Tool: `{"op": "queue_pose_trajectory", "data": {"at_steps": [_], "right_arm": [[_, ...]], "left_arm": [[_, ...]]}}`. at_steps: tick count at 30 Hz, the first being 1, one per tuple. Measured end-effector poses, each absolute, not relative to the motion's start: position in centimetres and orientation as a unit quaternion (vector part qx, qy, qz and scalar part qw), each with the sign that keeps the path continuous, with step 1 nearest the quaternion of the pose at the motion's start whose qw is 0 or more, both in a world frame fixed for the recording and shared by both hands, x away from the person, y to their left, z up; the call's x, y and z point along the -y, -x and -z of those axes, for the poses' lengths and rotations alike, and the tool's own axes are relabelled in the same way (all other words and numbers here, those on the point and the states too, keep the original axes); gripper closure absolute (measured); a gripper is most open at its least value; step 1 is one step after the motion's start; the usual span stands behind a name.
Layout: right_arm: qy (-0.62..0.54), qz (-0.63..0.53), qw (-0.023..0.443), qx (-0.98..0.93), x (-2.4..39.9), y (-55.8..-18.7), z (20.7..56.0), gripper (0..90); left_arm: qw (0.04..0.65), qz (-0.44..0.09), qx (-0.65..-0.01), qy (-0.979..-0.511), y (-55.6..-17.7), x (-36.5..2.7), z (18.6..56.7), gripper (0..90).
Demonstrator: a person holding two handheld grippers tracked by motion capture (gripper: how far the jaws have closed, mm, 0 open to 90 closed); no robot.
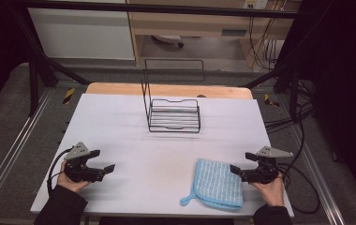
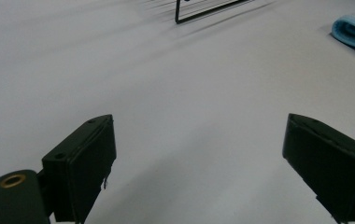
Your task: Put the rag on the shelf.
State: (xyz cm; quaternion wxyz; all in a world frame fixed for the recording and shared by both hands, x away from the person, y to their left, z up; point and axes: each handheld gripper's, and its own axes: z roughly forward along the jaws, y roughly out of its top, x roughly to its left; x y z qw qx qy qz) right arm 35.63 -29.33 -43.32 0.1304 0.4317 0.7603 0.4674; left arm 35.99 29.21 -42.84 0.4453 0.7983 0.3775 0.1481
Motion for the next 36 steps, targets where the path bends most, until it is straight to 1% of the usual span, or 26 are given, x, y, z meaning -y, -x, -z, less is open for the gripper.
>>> {"op": "queue_pose_trajectory", "data": {"at_steps": [1,7,9,11,13,16,19,24,25,26,28,31,32,33,36], "right_arm": [[-0.435,-0.461,0.128,-0.762,29.3,-35.7,43.5,10.6],[-0.45,-0.441,0.121,-0.767,29.4,-36.0,43.9,19.9],[-0.462,-0.429,0.115,-0.768,29.4,-36.0,44.1,24.5],[-0.466,-0.419,0.117,-0.77,29.6,-36.1,44.3,30.5],[-0.471,-0.416,0.11,-0.77,29.7,-36.1,44.4,34.7],[-0.47,-0.414,0.096,-0.773,29.7,-36.2,44.6,45.4],[-0.467,-0.41,0.087,-0.779,29.6,-36.3,44.7,53.9],[-0.47,-0.401,0.073,-0.783,29.2,-36.3,44.9,63.1],[-0.47,-0.401,0.073,-0.783,29.2,-36.3,44.9,63.1],[-0.47,-0.397,0.069,-0.785,29.1,-36.4,45.0,65.8],[-0.471,-0.395,0.067,-0.786,29.0,-36.4,45.1,66.8],[-0.482,-0.395,0.055,-0.78,28.9,-36.5,45.0,72.2],[-0.482,-0.395,0.055,-0.78,28.9,-36.5,45.0,72.2],[-0.482,-0.394,0.053,-0.781,28.8,-36.6,45.0,75.3],[-0.482,-0.391,0.057,-0.782,28.6,-36.6,44.7,78.1]], "left_arm": [[0.445,-0.148,-0.378,-0.798,-36.0,-29.2,42.9,9.8],[0.441,-0.149,-0.378,-0.8,-36.0,-29.2,42.9,9.8],[0.439,-0.15,-0.378,-0.801,-36.0,-29.1,43.0,9.9],[0.437,-0.151,-0.377,-0.802,-36.0,-29.1,43.0,9.9],[0.435,-0.151,-0.377,-0.804,-36.0,-29.0,43.0,10.0],[0.433,-0.151,-0.377,-0.805,-36.0,-29.0,43.1,10.2],[0.429,-0.152,-0.378,-0.806,-36.0,-28.9,43.1,10.4],[0.425,-0.153,-0.376,-0.809,-36.1,-28.9,43.2,10.6],[0.425,-0.153,-0.376,-0.809,-36.1,-28.8,43.2,10.6],[0.424,-0.154,-0.375,-0.81,-36.1,-28.8,43.2,10.7],[0.424,-0.154,-0.376,-0.81,-36.0,-28.8,43.2,10.9],[0.423,-0.155,-0.376,-0.81,-36.0,-28.8,43.2,11.2],[0.423,-0.155,-0.376,-0.81,-36.0,-28.8,43.2,11.2],[0.423,-0.155,-0.375,-0.81,-36.0,-28.8,43.2,11.3],[0.423,-0.156,-0.376,-0.81,-36.0,-28.8,43.2,11.3]]}}
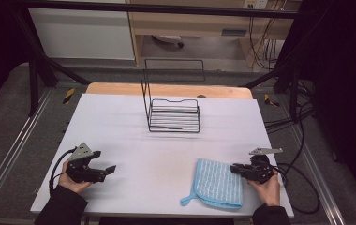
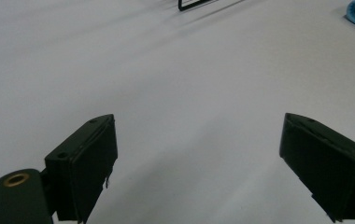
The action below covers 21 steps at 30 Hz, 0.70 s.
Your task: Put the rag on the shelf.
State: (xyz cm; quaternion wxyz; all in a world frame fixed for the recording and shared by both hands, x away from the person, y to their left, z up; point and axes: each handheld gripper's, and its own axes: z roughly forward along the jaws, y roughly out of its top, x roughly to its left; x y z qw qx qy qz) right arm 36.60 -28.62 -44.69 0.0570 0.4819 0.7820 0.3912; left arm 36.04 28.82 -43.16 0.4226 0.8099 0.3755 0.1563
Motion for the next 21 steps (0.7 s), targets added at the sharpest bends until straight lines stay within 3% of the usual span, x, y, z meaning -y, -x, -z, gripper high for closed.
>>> {"op": "queue_pose_trajectory", "data": {"at_steps": [21], "right_arm": [[-0.435,-0.38,0.13,-0.806,24.9,-38.9,42.6,79.6]], "left_arm": [[0.421,-0.16,-0.378,-0.809,-36.1,-28.8,43.1,11.4]]}}
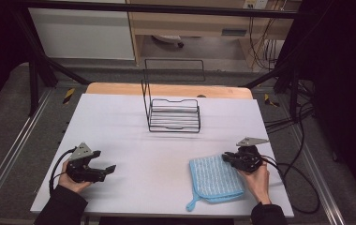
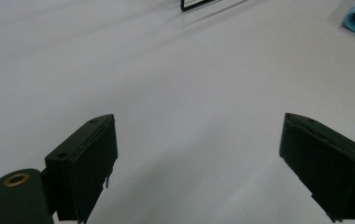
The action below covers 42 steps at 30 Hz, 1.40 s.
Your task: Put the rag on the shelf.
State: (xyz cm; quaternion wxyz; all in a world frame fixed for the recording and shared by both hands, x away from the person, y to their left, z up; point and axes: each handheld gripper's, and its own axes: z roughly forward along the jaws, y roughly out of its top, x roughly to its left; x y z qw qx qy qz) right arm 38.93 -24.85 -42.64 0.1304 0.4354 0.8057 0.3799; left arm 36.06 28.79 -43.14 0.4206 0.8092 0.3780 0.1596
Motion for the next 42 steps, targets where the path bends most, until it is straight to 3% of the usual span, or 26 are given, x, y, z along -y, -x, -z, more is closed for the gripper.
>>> {"op": "queue_pose_trajectory", "data": {"at_steps": [14,31,37,42], "right_arm": [[-0.412,-0.359,0.173,-0.82,22.9,-40.7,42.0,79.3],[-0.385,-0.343,0.182,-0.837,20.6,-43.9,42.7,77.2],[-0.382,-0.332,0.185,-0.843,20.5,-44.4,43.5,73.3],[-0.397,-0.345,0.183,-0.831,21.0,-44.6,43.7,61.3]], "left_arm": [[0.42,-0.161,-0.38,-0.808,-36.1,-28.8,43.2,11.4],[0.419,-0.163,-0.383,-0.807,-36.1,-28.9,43.2,11.4],[0.418,-0.162,-0.382,-0.808,-36.2,-28.8,43.3,11.4],[0.417,-0.16,-0.381,-0.809,-36.2,-28.8,43.3,11.4]]}}
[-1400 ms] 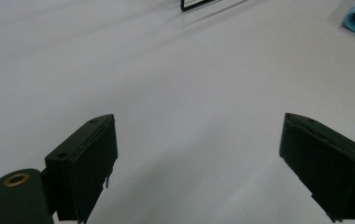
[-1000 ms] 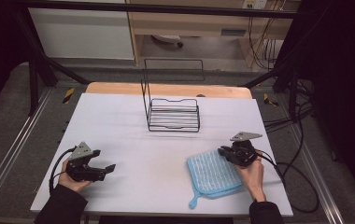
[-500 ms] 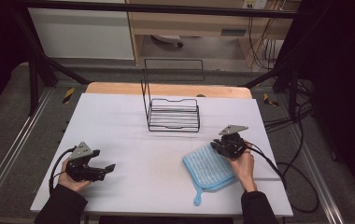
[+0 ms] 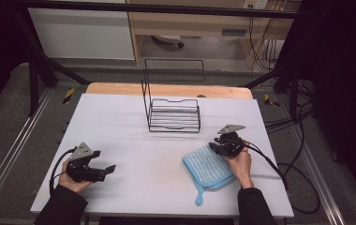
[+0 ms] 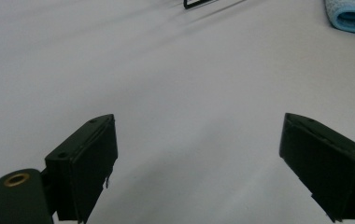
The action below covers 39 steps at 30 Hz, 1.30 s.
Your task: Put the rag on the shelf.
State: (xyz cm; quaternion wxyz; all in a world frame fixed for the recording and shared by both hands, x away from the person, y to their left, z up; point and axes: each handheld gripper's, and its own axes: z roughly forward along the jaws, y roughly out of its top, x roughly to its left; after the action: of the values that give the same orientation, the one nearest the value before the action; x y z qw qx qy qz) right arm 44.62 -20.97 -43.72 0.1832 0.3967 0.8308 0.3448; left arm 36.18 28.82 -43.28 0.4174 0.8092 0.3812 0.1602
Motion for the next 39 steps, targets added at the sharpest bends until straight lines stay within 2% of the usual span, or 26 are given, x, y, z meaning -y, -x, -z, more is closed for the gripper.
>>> {"op": "queue_pose_trajectory", "data": {"at_steps": [1,3,6,7,8,9,11,18,24,27,29,33,34,35,36,39], "right_arm": [[-0.397,-0.345,0.183,-0.831,21.0,-44.6,43.7,61.3],[-0.401,-0.366,0.185,-0.819,21.3,-44.2,43.1,51.4],[-0.407,-0.394,0.184,-0.803,21.6,-43.7,42.2,41.8],[-0.407,-0.394,0.184,-0.803,21.6,-43.7,42.2,41.8],[-0.411,-0.407,0.181,-0.796,21.7,-43.3,41.7,35.1],[-0.411,-0.407,0.181,-0.796,21.7,-43.3,41.7,35.1],[-0.41,-0.429,0.171,-0.787,21.7,-42.4,41.0,26.3],[-0.405,-0.445,0.144,-0.786,21.0,-40.1,40.6,15.3],[-0.38,-0.441,0.131,-0.802,19.1,-38.9,40.5,15.7],[-0.365,-0.434,0.122,-0.814,17.2,-38.0,40.7,19.0],[-0.356,-0.43,0.112,-0.822,16.3,-37.8,41.0,25.2],[-0.353,-0.416,0.104,-0.831,14.9,-37.8,41.7,31.3],[-0.358,-0.407,0.098,-0.835,14.3,-37.9,42.3,37.7],[-0.358,-0.407,0.098,-0.835,14.3,-37.9,42.3,37.7],[-0.363,-0.395,0.098,-0.838,14.0,-38.1,42.8,44.2],[-0.368,-0.384,0.106,-0.84,13.8,-38.4,43.2,48.7]], "left_arm": [[0.417,-0.16,-0.382,-0.809,-36.2,-28.8,43.3,11.4],[0.417,-0.159,-0.382,-0.809,-36.2,-28.8,43.3,11.4],[0.416,-0.162,-0.383,-0.809,-36.2,-28.8,43.3,11.4],[0.416,-0.162,-0.383,-0.809,-36.2,-28.8,43.3,11.4],[0.416,-0.162,-0.383,-0.809,-36.2,-28.8,43.3,11.4],[0.416,-0.162,-0.383,-0.809,-36.2,-28.8,43.3,11.4],[0.415,-0.162,-0.383,-0.809,-36.2,-28.9,43.3,11.4],[0.415,-0.162,-0.384,-0.809,-36.2,-28.9,43.3,11.4],[0.414,-0.161,-0.385,-0.809,-36.2,-28.8,43.3,11.4],[0.414,-0.161,-0.386,-0.809,-36.2,-28.9,43.3,11.5],[0.413,-0.161,-0.386,-0.809,-36.2,-28.9,43.4,11.6],[0.411,-0.16,-0.387,-0.809,-36.3,-28.9,43.4,11.7],[0.411,-0.161,-0.386,-0.81,-36.3,-28.9,43.4,11.8],[0.411,-0.161,-0.387,-0.809,-36.3,-29.0,43.4,11.8],[0.411,-0.161,-0.387,-0.81,-36.3,-29.0,43.4,12.0],[0.41,-0.161,-0.386,-0.811,-36.3,-28.9,43.5,12.1]]}}
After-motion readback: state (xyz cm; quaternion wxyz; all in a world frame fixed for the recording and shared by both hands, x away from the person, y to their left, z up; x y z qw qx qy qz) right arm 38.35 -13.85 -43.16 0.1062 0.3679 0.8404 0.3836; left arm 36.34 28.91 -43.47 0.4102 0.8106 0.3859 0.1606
